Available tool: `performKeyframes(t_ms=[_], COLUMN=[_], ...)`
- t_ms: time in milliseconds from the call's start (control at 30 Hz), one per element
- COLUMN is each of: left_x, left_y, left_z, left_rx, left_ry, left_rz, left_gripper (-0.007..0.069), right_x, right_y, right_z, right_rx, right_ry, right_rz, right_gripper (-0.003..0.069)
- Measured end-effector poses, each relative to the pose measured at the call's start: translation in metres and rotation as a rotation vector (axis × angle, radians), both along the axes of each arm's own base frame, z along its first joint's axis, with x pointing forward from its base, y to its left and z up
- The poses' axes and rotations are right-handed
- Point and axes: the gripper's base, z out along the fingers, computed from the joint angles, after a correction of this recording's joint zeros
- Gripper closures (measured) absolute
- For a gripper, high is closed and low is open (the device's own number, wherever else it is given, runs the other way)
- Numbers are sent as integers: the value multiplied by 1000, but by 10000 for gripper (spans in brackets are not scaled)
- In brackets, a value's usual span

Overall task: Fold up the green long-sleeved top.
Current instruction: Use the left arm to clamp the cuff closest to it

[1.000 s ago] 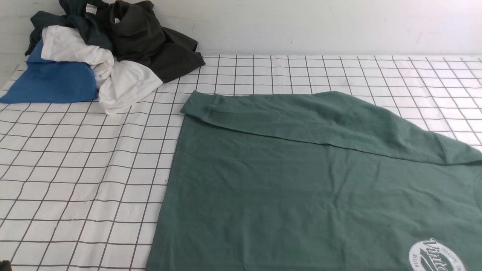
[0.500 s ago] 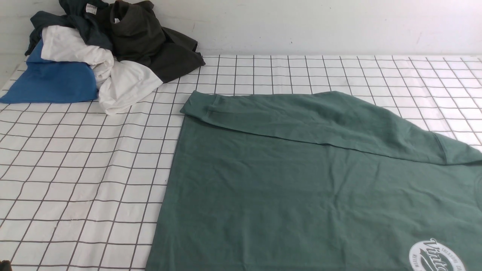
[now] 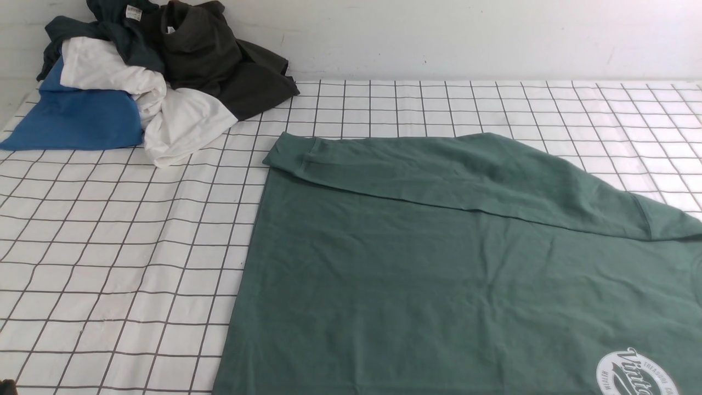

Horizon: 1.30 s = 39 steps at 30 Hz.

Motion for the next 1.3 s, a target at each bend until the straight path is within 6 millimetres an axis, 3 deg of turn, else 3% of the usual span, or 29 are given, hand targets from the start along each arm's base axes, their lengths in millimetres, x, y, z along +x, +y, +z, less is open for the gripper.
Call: performKeyframes(t_ms=[367, 500, 533, 600, 700, 800, 900, 1067, 1300], left_x=[0, 0, 0, 1, 1, 1, 1, 0, -10], left_y=[0, -6, -6, -12, -17, -20, -20, -21, -26], left_z=[0, 1, 1, 4, 8, 11, 11, 15, 83], left_rx=[-14, -338, -353, -671, -994, -1112, -1140, -1030, -508], left_ry=[-1, -8, -10, -20, -11, -8, -10, -26, -158], left_rz=[4, 29, 28, 47, 58, 52, 50, 12, -195], left_gripper=[631, 631, 631, 631, 631, 631, 631, 631, 631], right_x=[0, 0, 0, 0, 0, 0, 1, 1, 2], right_y=[0, 0, 0, 1, 5, 10, 12, 12, 7], right_z=[0, 0, 0, 0, 1, 1, 5, 10, 16], right_rx=[10, 13, 16, 55, 257, 602, 846, 956, 838], right_ry=[0, -1, -1, -2, -14, -22, -50, -95, -178], right_rz=[1, 0, 1, 1, 2, -3, -4, -4, -9], right_gripper=[673, 673, 673, 673, 673, 673, 673, 673, 673])
